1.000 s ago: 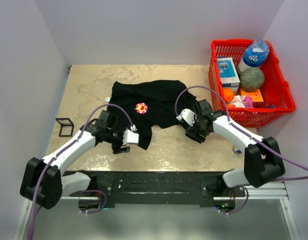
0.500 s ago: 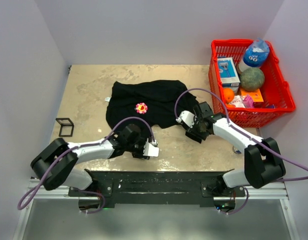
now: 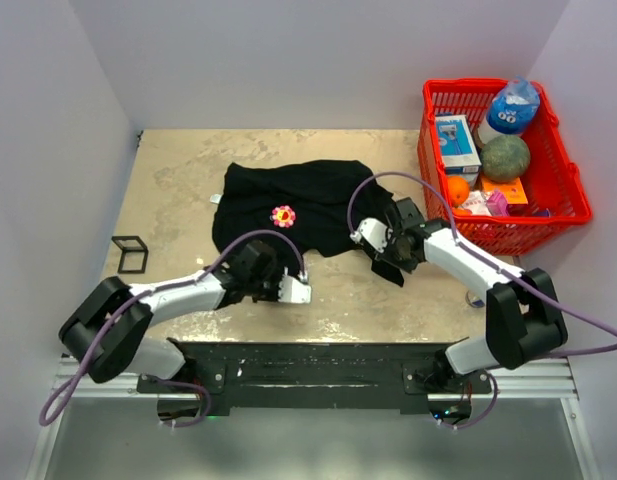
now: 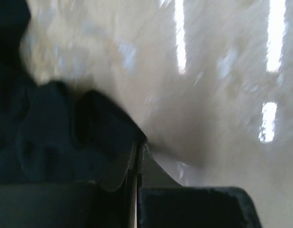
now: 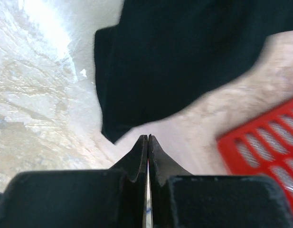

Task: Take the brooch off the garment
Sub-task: Flatten out the clothes at the center of the board.

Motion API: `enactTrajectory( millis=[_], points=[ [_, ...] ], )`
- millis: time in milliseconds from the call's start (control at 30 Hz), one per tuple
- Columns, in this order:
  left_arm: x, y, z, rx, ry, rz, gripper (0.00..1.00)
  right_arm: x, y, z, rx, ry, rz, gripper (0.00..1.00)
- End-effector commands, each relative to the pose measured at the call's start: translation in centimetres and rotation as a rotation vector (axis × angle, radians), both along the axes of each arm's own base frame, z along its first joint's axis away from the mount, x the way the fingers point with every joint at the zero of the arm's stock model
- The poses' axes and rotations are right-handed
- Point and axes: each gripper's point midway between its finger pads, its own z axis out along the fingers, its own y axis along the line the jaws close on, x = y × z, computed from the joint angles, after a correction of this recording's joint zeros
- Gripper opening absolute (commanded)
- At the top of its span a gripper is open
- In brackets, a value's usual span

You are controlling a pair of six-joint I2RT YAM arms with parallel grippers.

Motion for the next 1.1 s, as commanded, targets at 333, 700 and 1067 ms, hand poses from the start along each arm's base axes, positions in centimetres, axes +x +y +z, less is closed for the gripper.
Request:
enactTrajectory(
  millis=[333,700,1067],
  points=[
    [9.6,6.2,16.1,-0.231,-0.213,0.335,0.00,4.7,3.4,8.1,0.168,-0.162,-0.096,0.58],
    [10.8,8.3,16.0,-0.189,-0.248,0.457,0.00,1.6,-0.3,1.6,-0.007,-0.106,-0.074,0.80],
    [11.0,9.8,17.1,-0.179,-0.295,0.519,0.00,1.2,2.2,-1.4,0.053,0.084,-0.032,0.60]
  ],
)
